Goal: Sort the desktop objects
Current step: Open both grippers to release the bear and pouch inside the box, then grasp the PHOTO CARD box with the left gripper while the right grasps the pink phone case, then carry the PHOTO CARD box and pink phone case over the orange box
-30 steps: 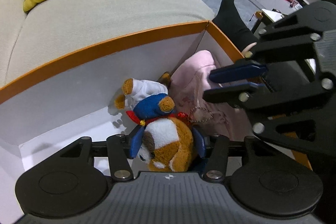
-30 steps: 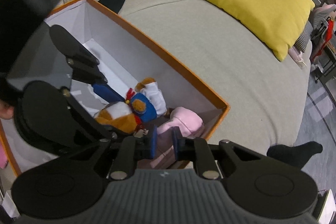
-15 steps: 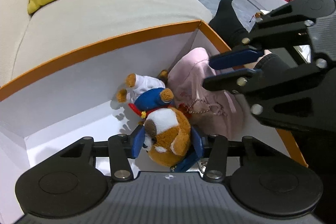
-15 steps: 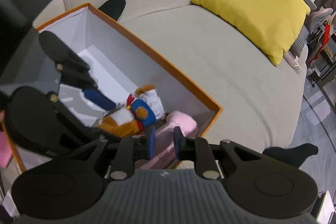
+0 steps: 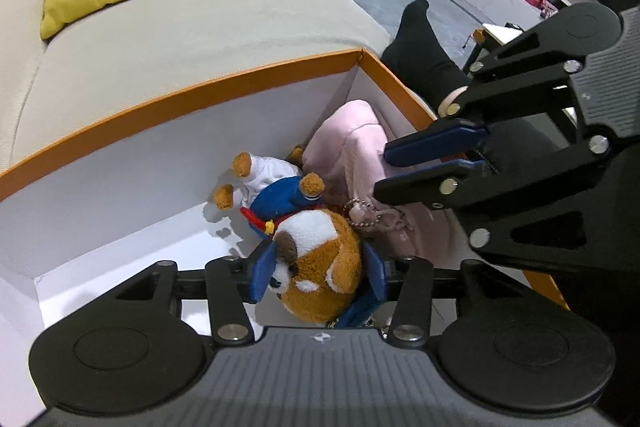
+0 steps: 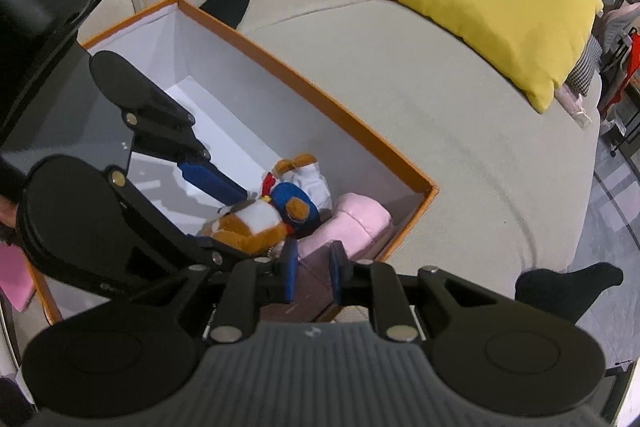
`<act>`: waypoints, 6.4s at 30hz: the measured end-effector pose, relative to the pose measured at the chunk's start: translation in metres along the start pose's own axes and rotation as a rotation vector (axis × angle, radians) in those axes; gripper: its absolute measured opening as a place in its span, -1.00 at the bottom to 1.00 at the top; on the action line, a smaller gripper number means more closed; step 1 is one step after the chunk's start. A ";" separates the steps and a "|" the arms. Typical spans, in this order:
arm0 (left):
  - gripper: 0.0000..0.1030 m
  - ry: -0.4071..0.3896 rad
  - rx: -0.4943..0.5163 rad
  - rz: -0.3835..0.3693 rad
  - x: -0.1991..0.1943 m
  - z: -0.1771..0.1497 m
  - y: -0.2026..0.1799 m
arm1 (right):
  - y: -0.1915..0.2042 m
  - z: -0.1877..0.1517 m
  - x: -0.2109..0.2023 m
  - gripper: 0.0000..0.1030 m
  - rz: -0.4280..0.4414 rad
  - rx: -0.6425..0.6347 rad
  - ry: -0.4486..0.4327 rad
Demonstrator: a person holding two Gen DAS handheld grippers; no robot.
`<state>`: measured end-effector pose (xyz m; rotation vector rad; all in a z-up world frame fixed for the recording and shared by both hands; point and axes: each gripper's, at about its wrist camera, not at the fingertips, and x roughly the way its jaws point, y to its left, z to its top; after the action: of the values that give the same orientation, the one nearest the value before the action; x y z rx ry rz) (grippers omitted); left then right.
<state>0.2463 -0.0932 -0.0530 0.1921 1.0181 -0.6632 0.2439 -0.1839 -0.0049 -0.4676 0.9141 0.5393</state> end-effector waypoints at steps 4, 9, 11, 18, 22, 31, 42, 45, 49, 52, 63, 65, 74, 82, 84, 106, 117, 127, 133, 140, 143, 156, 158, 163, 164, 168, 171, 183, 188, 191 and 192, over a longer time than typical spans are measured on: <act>0.20 -0.014 0.002 0.005 -0.007 0.000 -0.001 | -0.002 -0.006 -0.012 -0.66 0.001 0.043 -0.027; 0.24 -0.046 -0.020 0.029 -0.029 -0.001 -0.002 | 0.000 -0.013 -0.041 -0.65 -0.001 0.108 -0.107; 0.24 -0.089 -0.026 0.033 -0.047 -0.005 -0.003 | 0.005 -0.019 -0.056 -0.63 0.011 0.137 -0.157; 0.24 -0.191 -0.074 0.071 -0.128 -0.037 -0.011 | 0.049 -0.055 -0.105 -0.25 0.068 0.220 -0.328; 0.24 -0.211 -0.120 0.125 -0.162 -0.062 -0.022 | 0.082 -0.076 -0.118 -0.05 0.131 0.258 -0.362; 0.24 -0.103 -0.292 0.164 -0.183 -0.157 -0.033 | 0.153 -0.110 -0.087 -0.04 0.385 0.331 -0.210; 0.26 -0.142 -0.502 0.294 -0.157 -0.215 -0.009 | 0.180 -0.106 -0.004 -0.06 0.447 0.480 -0.026; 0.27 -0.130 -0.501 0.350 -0.145 -0.208 -0.003 | 0.185 -0.109 0.000 -0.06 0.464 0.504 -0.013; 0.31 -0.094 -0.522 0.374 -0.129 -0.199 0.006 | 0.185 -0.103 0.010 -0.10 0.472 0.515 0.010; 0.32 -0.052 -0.513 0.411 -0.118 -0.195 0.008 | 0.183 -0.101 0.018 -0.19 0.491 0.534 0.030; 0.31 0.016 -0.511 0.406 -0.096 -0.194 0.019 | 0.190 -0.084 0.038 -0.19 0.528 0.516 0.044; 0.31 0.027 -0.507 0.429 -0.093 -0.195 0.022 | 0.189 -0.082 0.038 -0.22 0.535 0.510 0.037; -0.05 -0.021 -0.526 0.384 -0.110 -0.203 0.030 | 0.188 -0.077 0.020 -0.61 0.508 0.480 0.004; -0.38 -0.086 -0.584 0.322 -0.134 -0.207 0.041 | 0.196 -0.064 -0.025 -0.72 0.403 0.310 -0.073; -0.42 -0.093 -0.589 0.292 -0.140 -0.211 0.042 | 0.198 -0.067 -0.035 -0.72 0.369 0.254 -0.080; -0.37 -0.012 -0.585 0.314 -0.126 -0.203 0.054 | 0.199 -0.024 0.011 -0.53 0.381 0.207 -0.041; -0.47 -0.046 -0.570 0.328 -0.125 -0.209 0.043 | 0.199 -0.033 -0.008 -0.63 0.351 0.228 -0.075; -0.50 -0.172 -0.535 0.316 -0.168 -0.206 0.018 | 0.192 -0.042 -0.058 -0.64 0.308 0.183 -0.185; -0.50 -0.240 -0.492 0.298 -0.197 -0.196 0.001 | 0.180 -0.044 -0.086 -0.64 0.320 0.204 -0.244; -0.50 -0.316 -0.435 0.268 -0.216 -0.170 -0.010 | 0.160 -0.034 -0.120 -0.65 0.282 0.225 -0.336; -0.50 -0.339 -0.398 0.267 -0.218 -0.153 -0.013 | 0.152 -0.029 -0.132 -0.65 0.248 0.231 -0.369; -0.51 -0.335 -0.330 0.232 -0.183 -0.081 0.007 | 0.079 -0.008 -0.123 -0.65 0.063 0.384 -0.370; -0.50 -0.317 -0.319 0.220 -0.173 -0.072 0.010 | 0.065 -0.007 -0.112 -0.65 0.048 0.425 -0.335; -0.50 -0.231 -0.291 0.206 -0.136 -0.051 0.015 | 0.045 -0.005 -0.069 -0.65 0.063 0.512 -0.232; -0.50 -0.209 -0.289 0.206 -0.127 -0.047 0.016 | 0.043 -0.004 -0.062 -0.65 0.069 0.522 -0.218; -0.51 -0.142 -0.318 0.213 -0.094 -0.034 0.031 | 0.040 0.005 -0.031 -0.65 0.079 0.560 -0.161; -0.51 -0.109 -0.344 0.203 -0.076 -0.027 0.044 | 0.038 0.013 -0.013 -0.65 0.063 0.574 -0.133; -0.51 -0.031 -0.384 0.202 -0.027 -0.014 0.068 | 0.024 0.023 0.038 -0.64 0.032 0.703 -0.031; -0.51 -0.025 -0.412 0.195 -0.017 -0.011 0.075 | 0.014 0.019 0.046 -0.58 0.066 0.754 -0.029; -0.51 -0.012 -0.427 0.184 -0.010 -0.013 0.078 | 0.009 0.015 0.044 -0.56 0.090 0.787 -0.035; -0.51 -0.007 -0.435 0.177 -0.009 -0.014 0.080 | 0.008 0.014 0.043 -0.50 0.094 0.797 -0.038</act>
<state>0.2804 -0.0202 -0.0653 -0.1003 1.0993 -0.2711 0.2690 -0.1597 -0.0342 0.3062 1.0337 0.2297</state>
